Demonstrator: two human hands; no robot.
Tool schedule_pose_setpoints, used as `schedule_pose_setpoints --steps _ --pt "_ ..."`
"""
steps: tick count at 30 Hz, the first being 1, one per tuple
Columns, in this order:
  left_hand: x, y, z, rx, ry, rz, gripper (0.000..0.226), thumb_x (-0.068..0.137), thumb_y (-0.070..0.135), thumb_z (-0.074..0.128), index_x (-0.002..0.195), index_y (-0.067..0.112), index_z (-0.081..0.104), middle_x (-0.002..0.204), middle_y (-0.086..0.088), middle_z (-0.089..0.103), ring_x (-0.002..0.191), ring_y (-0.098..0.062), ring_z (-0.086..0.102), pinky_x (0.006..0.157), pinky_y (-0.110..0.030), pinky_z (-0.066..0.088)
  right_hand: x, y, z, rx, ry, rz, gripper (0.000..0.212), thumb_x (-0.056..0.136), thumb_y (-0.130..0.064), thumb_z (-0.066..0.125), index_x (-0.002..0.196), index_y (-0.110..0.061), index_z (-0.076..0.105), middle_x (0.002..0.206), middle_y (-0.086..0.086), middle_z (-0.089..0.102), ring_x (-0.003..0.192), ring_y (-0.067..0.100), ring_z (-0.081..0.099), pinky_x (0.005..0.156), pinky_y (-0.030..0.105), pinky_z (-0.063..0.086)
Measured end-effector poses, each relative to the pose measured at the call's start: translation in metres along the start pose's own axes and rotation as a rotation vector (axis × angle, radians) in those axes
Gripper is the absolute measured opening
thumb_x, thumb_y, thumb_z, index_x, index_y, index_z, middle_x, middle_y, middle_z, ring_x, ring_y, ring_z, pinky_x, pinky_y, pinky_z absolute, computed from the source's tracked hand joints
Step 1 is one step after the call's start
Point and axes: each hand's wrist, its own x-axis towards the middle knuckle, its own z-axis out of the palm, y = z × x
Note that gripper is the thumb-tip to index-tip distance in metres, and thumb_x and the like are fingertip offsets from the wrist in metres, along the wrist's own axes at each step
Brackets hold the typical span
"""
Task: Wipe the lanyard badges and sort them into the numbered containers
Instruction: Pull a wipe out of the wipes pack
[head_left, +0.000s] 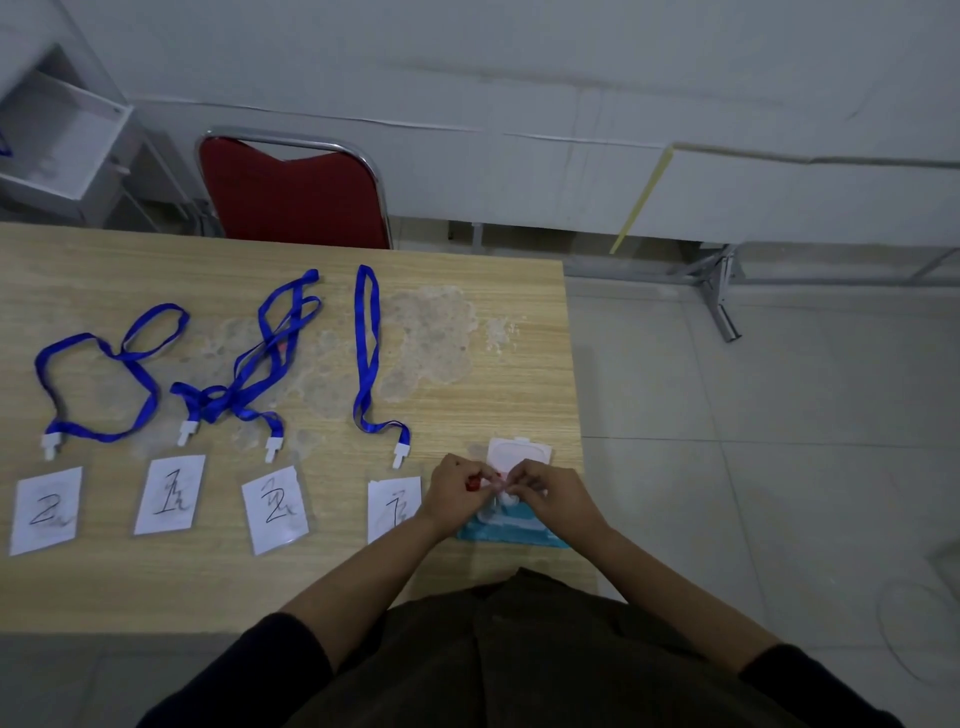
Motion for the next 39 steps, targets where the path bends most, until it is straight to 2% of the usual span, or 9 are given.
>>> schedule_pose_setpoints --steps 3,9,15,20,23,27,29,33,39 --pt "-0.001 0.002 0.003 -0.007 0.023 -0.004 0.012 0.075 0.011 0.079 0.087 0.01 0.077 0.092 -0.005 0.073 0.085 0.0 0.058 0.079 -0.006 0.041 0.0 -0.002 0.0 -0.039 -0.005 -0.018 0.011 0.088 -0.012 0.064 0.088 -0.023 0.067 0.083 -0.01 0.071 0.078 0.003 0.065 0.075 0.027 0.053" --pt "-0.004 -0.008 0.005 0.136 0.019 -0.051 0.015 0.077 0.006 0.075 0.092 0.008 0.071 0.101 -0.001 0.048 0.092 -0.011 0.049 0.072 0.001 0.038 -0.003 -0.001 -0.001 -0.005 0.002 -0.029 0.016 0.091 0.001 0.054 0.09 -0.012 0.064 0.084 -0.003 0.069 0.08 0.01 0.065 0.078 0.028 0.054" --pt "-0.002 -0.009 0.004 0.266 -0.039 -0.004 0.012 0.084 0.002 0.066 0.095 0.006 0.065 0.105 -0.005 0.049 0.095 -0.018 0.051 0.077 -0.009 0.04 -0.005 -0.006 -0.007 0.123 0.04 0.058 0.009 0.093 -0.001 0.052 0.091 -0.007 0.059 0.09 0.007 0.066 0.087 0.023 0.062 0.079 0.029 0.049" --pt "-0.009 -0.001 -0.006 0.314 -0.074 0.197 0.034 0.086 0.007 0.062 0.118 0.012 0.054 0.12 -0.005 0.051 0.109 -0.015 0.046 0.093 -0.019 0.038 -0.005 -0.006 -0.008 0.138 0.037 0.116 0.006 0.098 -0.008 0.052 0.099 -0.008 0.058 0.097 0.012 0.065 0.095 0.026 0.062 0.085 0.038 0.051" --pt "-0.012 0.001 -0.014 0.419 -0.188 0.399 0.039 0.09 0.005 0.058 0.128 0.011 0.055 0.131 -0.005 0.053 0.118 -0.017 0.048 0.102 -0.021 0.036 -0.005 -0.007 -0.008 0.149 0.048 0.144 0.007 0.099 -0.01 0.052 0.101 -0.006 0.058 0.101 0.012 0.066 0.098 0.026 0.062 0.088 0.04 0.053" --pt "-0.011 -0.004 -0.021 0.598 -0.366 0.431 0.046 0.094 0.013 0.053 0.14 0.017 0.049 0.144 -0.004 0.047 0.13 -0.018 0.044 0.11 -0.029 0.037 -0.007 -0.008 -0.007 0.182 0.052 0.17 0.006 0.099 -0.01 0.051 0.102 -0.008 0.055 0.105 0.011 0.065 0.101 0.024 0.062 0.087 0.032 0.052" --pt "-0.01 -0.006 -0.023 0.685 -0.427 0.494 0.046 0.094 0.015 0.052 0.14 0.016 0.049 0.145 -0.006 0.046 0.132 -0.02 0.044 0.11 -0.033 0.038 -0.007 -0.008 -0.007 0.215 0.068 0.192 0.01 0.1 -0.011 0.05 0.107 -0.007 0.056 0.109 0.011 0.065 0.103 0.023 0.061 0.087 0.028 0.05" --pt "-0.006 -0.001 -0.021 0.773 -0.464 0.593 0.041 0.094 0.024 0.051 0.134 0.014 0.053 0.133 -0.008 0.056 0.12 -0.022 0.052 0.099 -0.035 0.046 -0.006 -0.01 -0.007 0.289 0.071 0.229 0.005 0.1 -0.009 0.049 0.1 -0.008 0.053 0.108 0.015 0.064 0.103 0.027 0.062 0.09 0.037 0.053" --pt "-0.007 -0.001 -0.016 0.751 -0.441 0.552 0.046 0.094 0.03 0.049 0.139 0.017 0.047 0.128 -0.008 0.057 0.113 -0.022 0.053 0.093 -0.036 0.048 -0.006 -0.01 -0.007 0.393 0.131 0.316 0.015 0.101 -0.009 0.046 0.104 0.004 0.054 0.109 0.024 0.06 0.104 0.035 0.059 0.094 0.045 0.05"
